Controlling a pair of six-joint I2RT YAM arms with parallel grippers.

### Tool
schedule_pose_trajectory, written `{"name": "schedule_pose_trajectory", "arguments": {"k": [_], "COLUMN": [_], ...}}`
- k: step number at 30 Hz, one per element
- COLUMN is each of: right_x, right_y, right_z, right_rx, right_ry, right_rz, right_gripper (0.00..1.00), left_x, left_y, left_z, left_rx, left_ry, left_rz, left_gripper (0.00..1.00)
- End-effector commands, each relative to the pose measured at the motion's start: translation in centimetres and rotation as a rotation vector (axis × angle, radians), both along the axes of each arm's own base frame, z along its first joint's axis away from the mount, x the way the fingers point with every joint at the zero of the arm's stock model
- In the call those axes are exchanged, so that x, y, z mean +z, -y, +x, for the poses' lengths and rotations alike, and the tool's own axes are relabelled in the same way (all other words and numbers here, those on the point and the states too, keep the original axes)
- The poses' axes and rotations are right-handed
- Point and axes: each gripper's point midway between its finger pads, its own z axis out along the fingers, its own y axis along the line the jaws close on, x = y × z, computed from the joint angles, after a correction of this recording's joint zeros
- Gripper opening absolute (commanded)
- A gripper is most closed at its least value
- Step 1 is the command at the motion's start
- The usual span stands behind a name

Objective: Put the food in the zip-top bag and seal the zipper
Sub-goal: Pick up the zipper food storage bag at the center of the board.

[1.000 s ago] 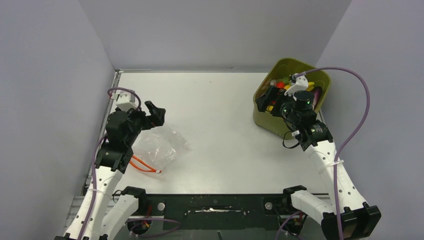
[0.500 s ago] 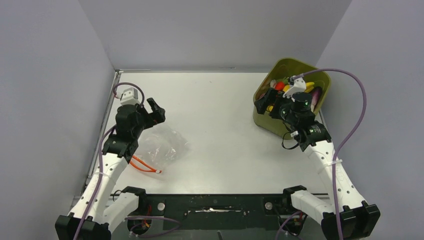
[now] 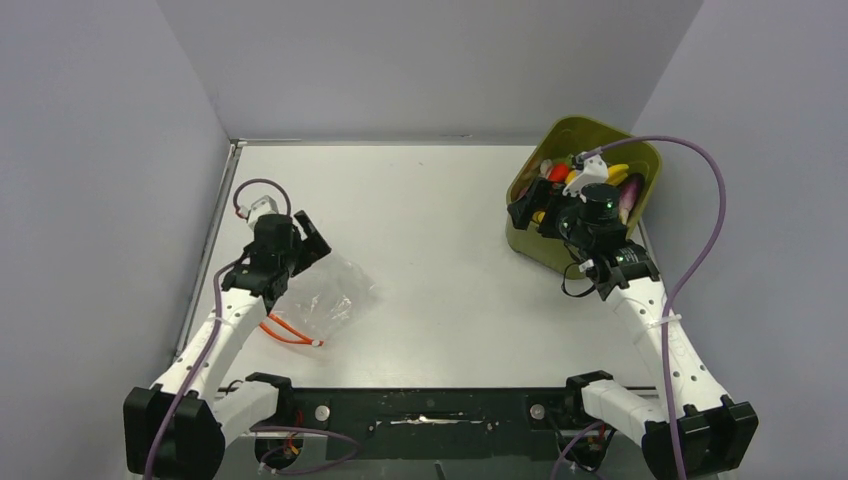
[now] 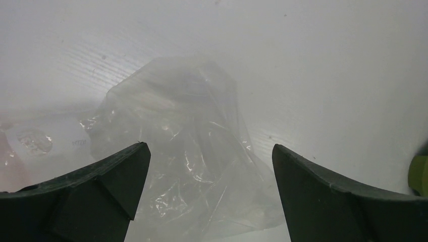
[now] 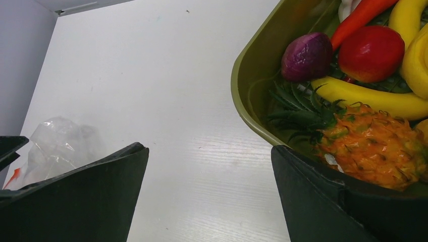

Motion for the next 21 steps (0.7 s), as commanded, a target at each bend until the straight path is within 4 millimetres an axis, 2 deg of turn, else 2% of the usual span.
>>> {"name": "schedule_pose_trajectory", "arguments": {"k": [1, 4, 7, 14, 18, 21], "right_x": [1.2, 1.1, 1.1, 1.0, 0.7, 0.5], "right_y": [0.1, 0.2, 0.3, 0.5, 0.5, -0.1], "right_z": [0.1, 0.0, 0.0, -0.4, -0.8, -1.1], "right_rx": [0.002, 0.001, 0.000, -0.008, -0.012, 0.007], "right_ry": [0.063, 0.066, 0.068, 0.059, 0.051, 0.042], "right_rz": [-0.009, -0.015, -0.019, -0.022, -0.011, 0.022], "right_gripper": [0.98, 0.98, 0.98, 0.98, 0.98, 0.98], "left_x": [-1.5, -2.8, -3.3, -2.9, -1.9, -1.2], "left_y": [-1.0, 0.0, 1.9, 4.8, 5.8, 6.4], "left_z": [-0.3, 0.0, 0.8, 2.2, 2.6, 2.8], "left_rx": [0.108, 0.070, -0.020, -0.153, -0.196, -0.229], "left_ry": [-0.082, -0.123, -0.123, -0.066, -0.024, -0.001], "left_rz": [-0.009, -0.036, -0.082, -0.162, -0.194, -0.213], "left_gripper": [0.92, 0.89, 0.77, 0.62, 0.45, 0.23]}}
